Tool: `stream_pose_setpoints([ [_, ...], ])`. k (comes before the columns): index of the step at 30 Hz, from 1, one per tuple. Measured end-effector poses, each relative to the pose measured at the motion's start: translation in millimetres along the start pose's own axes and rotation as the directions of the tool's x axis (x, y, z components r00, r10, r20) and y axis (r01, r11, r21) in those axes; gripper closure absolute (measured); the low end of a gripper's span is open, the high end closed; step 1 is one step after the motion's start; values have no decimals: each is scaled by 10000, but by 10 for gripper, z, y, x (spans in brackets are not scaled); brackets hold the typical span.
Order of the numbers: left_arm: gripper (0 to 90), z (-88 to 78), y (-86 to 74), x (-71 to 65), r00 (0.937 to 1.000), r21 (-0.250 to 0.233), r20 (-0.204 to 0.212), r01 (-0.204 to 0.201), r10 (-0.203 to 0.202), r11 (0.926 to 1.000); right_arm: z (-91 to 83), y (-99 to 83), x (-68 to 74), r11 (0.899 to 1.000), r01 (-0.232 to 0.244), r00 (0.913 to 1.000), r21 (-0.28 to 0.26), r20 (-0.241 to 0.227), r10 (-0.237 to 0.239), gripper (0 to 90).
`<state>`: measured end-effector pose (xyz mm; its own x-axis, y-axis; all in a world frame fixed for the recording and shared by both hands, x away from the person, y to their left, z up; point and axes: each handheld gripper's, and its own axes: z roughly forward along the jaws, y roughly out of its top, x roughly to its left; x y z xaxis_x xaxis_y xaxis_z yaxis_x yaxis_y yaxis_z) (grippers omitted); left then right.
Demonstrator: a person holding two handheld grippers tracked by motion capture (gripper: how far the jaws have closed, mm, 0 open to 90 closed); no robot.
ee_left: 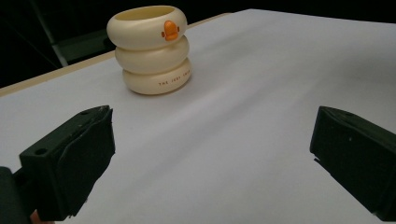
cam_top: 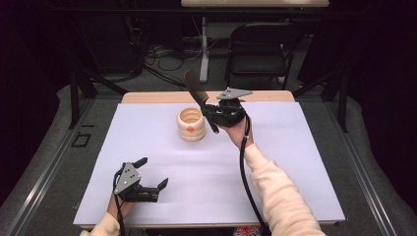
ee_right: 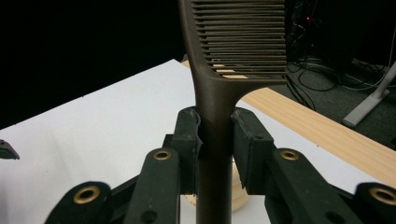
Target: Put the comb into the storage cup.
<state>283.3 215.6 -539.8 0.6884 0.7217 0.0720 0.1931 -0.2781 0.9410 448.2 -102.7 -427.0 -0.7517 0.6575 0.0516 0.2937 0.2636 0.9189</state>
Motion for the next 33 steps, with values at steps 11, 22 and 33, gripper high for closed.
stream_pose_setpoints([
  [11, 2, 1, 0, 0, 10000, 25, 16, -30, 30, 10000, 65, 73, 27, 9997, 55, 10000, -258, 47, -54, 723],
  [22, 2, 2, 0, 3, 10000, 27, 18, -34, 33, 10000, 126, 151, 59, 9981, 129, 9999, -603, 25, -128, 723],
  [33, 2, 1, -2, 3, 10000, 36, 50, -24, 24, 10000, 232, 251, 113, 9969, 310, 9995, -721, -39, -313, 723],
])
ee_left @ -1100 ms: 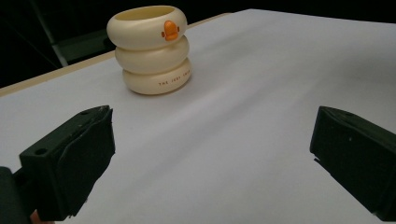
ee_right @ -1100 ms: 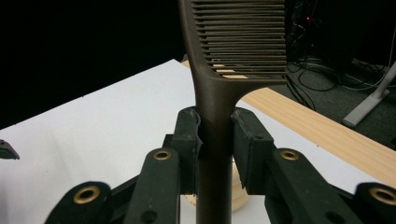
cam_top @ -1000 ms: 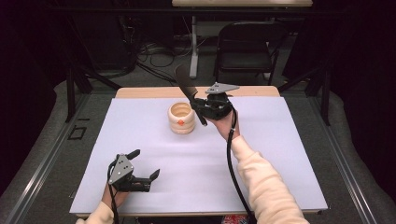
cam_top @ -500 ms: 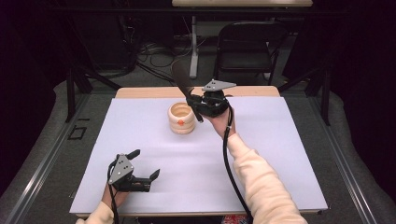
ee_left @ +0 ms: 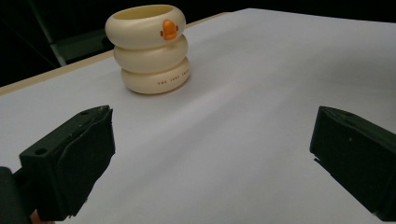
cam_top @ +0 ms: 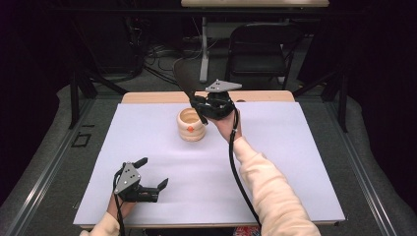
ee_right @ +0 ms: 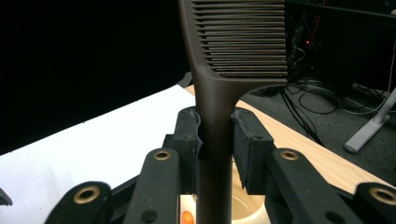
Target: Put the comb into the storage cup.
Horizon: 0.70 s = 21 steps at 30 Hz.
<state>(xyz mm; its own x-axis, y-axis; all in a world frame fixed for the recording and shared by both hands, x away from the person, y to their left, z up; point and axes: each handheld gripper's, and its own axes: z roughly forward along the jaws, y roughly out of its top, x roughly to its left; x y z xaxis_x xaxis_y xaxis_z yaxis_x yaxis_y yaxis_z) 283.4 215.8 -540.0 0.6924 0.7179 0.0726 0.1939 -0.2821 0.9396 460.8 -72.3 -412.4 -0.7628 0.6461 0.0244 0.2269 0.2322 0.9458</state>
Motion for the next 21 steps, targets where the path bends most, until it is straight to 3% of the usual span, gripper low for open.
stream_pose_setpoints([
  [21, 2, 0, 0, -1, 10000, 19, 18, -23, 23, 10000, 138, 77, 13, 9995, 230, 9997, -211, 118, -228, 723],
])
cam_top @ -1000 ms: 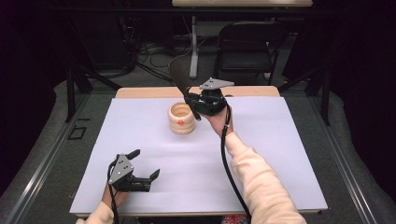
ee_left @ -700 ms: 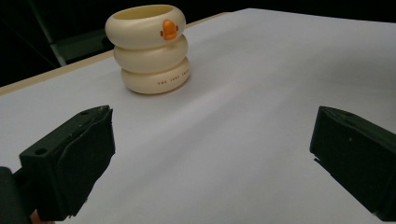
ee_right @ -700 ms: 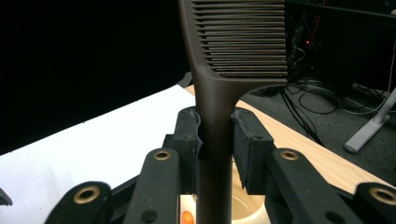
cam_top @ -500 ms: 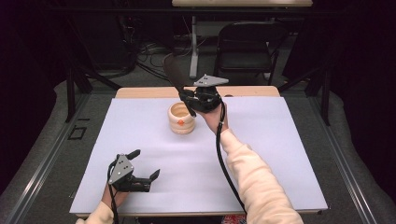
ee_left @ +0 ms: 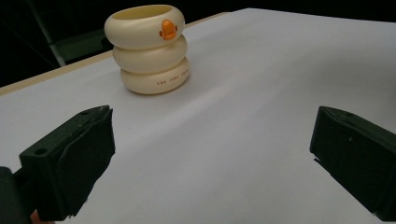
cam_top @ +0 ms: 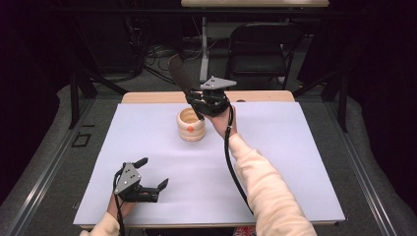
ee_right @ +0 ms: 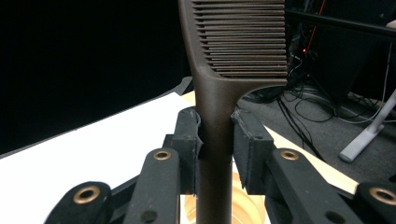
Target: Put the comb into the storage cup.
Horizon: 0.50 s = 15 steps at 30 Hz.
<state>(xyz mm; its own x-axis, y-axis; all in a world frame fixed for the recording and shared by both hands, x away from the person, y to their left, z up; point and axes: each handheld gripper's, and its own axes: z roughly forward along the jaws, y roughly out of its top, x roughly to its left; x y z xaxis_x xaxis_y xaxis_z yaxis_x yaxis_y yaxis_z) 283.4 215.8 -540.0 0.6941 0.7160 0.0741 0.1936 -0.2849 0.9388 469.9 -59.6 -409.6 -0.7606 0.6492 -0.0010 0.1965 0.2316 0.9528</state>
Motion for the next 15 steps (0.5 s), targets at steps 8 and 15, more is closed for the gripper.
stream_pose_setpoints([
  [8, 2, 1, 0, -1, 10000, 10, 18, -13, 12, 10000, 76, -18, -31, 10000, -13, 10000, -23, 41, 13, 723],
  [15, 2, -1, 1, 1, 10000, -13, 13, -37, 37, 10000, 142, -52, -52, 10000, -71, 9999, -51, 91, 71, 723],
])
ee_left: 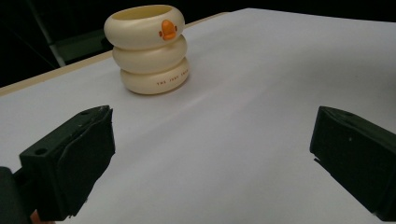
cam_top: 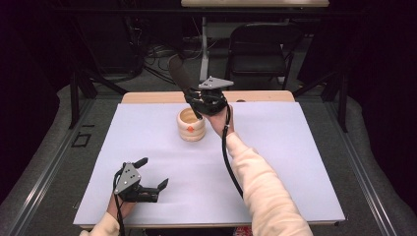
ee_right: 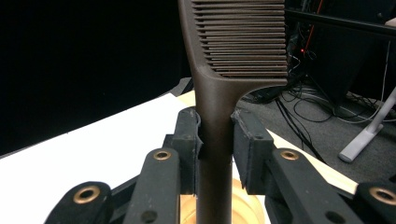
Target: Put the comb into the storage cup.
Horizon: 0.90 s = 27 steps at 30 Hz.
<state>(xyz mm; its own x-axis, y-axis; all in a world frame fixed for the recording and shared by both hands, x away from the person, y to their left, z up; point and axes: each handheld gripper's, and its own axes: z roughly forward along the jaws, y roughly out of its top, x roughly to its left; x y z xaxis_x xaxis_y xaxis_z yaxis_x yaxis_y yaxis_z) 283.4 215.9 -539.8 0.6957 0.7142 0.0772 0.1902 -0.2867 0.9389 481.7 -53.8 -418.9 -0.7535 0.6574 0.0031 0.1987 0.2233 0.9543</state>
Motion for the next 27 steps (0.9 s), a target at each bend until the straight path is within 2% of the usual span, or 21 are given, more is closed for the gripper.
stream_pose_setpoints([
  [27, 2, -5, 0, -1, 10000, -34, -17, 52, -52, 10000, 269, -103, -14, 9997, 123, 9995, -194, 284, -118, 723],
])
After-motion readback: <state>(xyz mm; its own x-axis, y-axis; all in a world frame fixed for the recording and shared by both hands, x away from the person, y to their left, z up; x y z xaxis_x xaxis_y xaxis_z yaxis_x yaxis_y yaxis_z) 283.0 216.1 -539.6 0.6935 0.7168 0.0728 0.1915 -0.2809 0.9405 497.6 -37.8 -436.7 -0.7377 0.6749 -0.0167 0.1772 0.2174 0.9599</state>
